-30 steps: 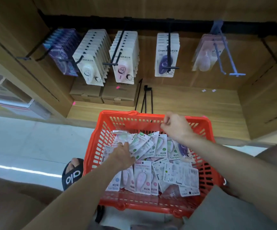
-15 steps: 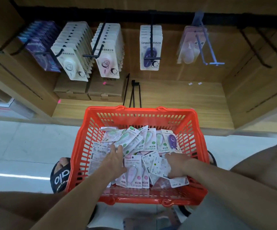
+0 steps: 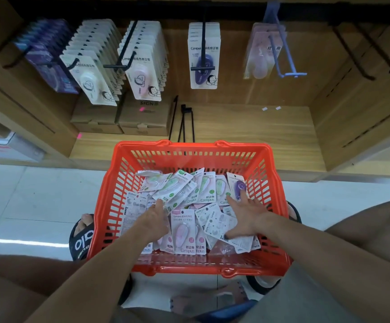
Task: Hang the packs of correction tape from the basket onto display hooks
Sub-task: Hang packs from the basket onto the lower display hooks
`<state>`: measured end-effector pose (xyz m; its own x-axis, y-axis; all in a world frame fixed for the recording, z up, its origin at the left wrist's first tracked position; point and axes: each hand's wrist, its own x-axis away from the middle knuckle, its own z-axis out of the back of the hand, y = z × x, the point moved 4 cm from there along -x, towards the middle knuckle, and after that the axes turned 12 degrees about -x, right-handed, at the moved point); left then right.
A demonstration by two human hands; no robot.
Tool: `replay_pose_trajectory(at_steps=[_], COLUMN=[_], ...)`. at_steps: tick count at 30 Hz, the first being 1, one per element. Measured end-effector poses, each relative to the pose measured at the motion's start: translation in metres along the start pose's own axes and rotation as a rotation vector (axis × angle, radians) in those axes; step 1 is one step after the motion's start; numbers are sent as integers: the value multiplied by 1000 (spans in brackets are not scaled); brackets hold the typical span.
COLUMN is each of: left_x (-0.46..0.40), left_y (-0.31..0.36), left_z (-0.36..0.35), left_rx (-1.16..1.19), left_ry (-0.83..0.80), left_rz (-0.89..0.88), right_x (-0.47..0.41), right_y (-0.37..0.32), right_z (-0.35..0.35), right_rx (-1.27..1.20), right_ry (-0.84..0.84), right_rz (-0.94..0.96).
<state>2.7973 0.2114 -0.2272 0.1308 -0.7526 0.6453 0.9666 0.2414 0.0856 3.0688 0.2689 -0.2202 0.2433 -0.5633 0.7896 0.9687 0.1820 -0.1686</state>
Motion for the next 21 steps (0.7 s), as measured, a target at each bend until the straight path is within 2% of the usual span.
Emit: replay_pose_trajectory(at_steps=[3, 9, 13, 15, 17, 21], left_x=[4, 8, 11, 13, 16, 21], left_y=[-8, -3, 6, 11, 19, 40], left_z=[1, -3, 0, 6, 14, 25], left_rx=[-172, -250, -322, -357, -351, -307], left_ry=[-22, -40, -14, 17, 71, 186], left_rz=[-19, -65, -79, -75, -75, -138], right_x=[-4, 5, 9, 10, 12, 12], right_y=[0, -10, -8, -1, 5, -2], right_z=[-7, -14, 12, 20, 15, -11], right_rx=[39, 207, 90, 26, 32, 218], right_ry=[-6, 22, 89, 74, -18, -30], right_rz=[4, 81, 163, 164, 139, 139])
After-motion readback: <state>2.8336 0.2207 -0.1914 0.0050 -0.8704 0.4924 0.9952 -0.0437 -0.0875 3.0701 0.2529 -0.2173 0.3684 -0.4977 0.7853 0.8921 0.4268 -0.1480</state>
